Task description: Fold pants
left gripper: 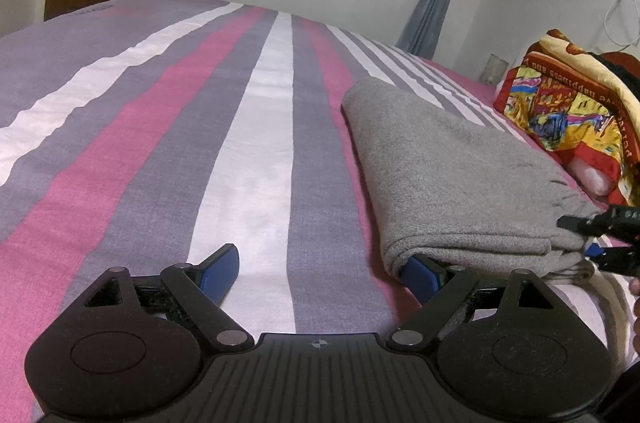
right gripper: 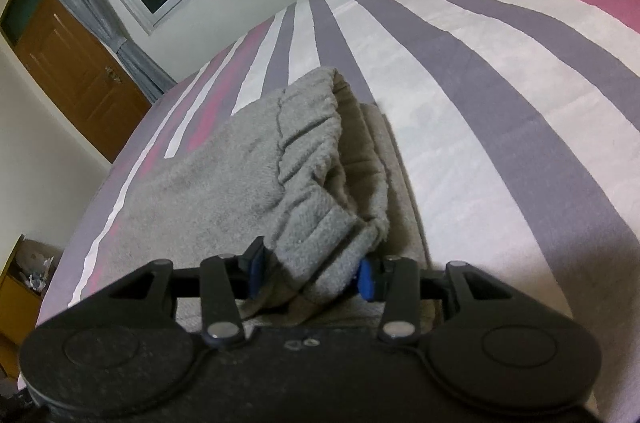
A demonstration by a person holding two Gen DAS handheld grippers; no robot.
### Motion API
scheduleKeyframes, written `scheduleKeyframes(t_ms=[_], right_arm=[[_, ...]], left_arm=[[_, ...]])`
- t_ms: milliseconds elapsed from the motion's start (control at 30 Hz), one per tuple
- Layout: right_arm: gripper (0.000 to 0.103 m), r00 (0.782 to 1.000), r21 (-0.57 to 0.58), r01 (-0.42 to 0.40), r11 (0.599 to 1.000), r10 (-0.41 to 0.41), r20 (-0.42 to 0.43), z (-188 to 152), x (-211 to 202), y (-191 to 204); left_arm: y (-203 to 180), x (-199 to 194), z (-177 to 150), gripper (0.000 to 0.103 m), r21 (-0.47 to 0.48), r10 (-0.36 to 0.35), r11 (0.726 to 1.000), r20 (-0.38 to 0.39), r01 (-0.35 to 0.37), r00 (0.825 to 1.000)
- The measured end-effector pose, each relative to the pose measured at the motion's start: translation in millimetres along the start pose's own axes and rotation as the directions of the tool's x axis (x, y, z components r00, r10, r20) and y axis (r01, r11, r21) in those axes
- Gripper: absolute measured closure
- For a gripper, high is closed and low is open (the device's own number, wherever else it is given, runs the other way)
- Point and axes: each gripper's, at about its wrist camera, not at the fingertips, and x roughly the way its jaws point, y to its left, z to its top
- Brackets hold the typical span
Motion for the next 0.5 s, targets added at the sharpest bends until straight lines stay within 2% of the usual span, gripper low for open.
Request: scheduleKeyframes(t_ms=[133,233,333,500], right_arm=[[0.060,0.996,-0.040,-0.037,0.998,0.041,0.085,-0.5,-17.2,10.0],[0.061,1.000,-0.044,0.024,0.999,-0.023,0.015,-3.8,-1.1,3.1],[0.059,1.000,-0.016,0.009,1.000,-0.009,0.000,-1.1,0.4,-2.0],[0.047,1.000,-0.046,-0.003,0.999,0.002,-0.014,2.8,-6.4,-4.8]], left_arm=[[-0.6,-0.4,-0.6,0.016,0.001,0.002,1.000,-0.001,-0.002,1.000],[-4.5,-1.1,-0.6,0.016,0.022,0.011,1.000,-0.007,-0.010,1.000],[-1.3,-3.2,0.7,0.016,0.019,0.001,1.000,-0.019,0.000,1.000],[-1.5,-5.3,2.0,0.016,0.025,0.011,1.000,-0.036,-0.010,0.999]])
